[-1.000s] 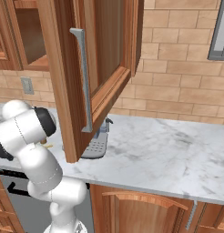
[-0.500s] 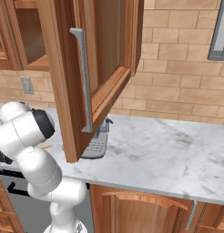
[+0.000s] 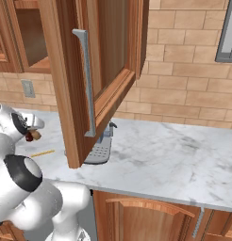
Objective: There are various items on the counter. Only move the condiments/shakers into the cabinet.
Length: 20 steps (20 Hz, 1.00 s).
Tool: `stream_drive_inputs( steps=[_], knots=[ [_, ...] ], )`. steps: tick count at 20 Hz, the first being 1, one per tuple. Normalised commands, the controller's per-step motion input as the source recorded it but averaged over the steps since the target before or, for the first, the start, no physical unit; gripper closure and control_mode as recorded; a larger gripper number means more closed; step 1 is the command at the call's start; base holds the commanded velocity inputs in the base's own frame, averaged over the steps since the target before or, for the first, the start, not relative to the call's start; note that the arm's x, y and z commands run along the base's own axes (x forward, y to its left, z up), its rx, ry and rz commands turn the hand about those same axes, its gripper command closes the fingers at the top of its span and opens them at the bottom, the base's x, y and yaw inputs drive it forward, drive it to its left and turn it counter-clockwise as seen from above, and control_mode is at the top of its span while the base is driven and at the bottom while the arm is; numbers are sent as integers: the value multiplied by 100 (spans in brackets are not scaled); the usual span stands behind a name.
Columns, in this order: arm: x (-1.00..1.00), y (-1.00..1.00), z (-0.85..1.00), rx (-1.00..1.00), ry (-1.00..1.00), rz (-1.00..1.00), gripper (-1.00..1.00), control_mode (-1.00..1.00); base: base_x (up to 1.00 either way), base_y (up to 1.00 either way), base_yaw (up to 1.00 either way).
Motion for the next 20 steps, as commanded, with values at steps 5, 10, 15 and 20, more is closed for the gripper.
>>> stream_drive_inputs(
  steps=[5,10,15,20],
  knots=[
    [-4,-16,100,0,-3,-14,100,-100,0,0,0],
    [-2,-37,100,0,0,-8,100,-100,0,0,0],
    [-1,-35,100,2,0,1,100,-100,0,0,0],
    [0,-45,100,9,0,17,100,-100,0,0,0]
  ],
)
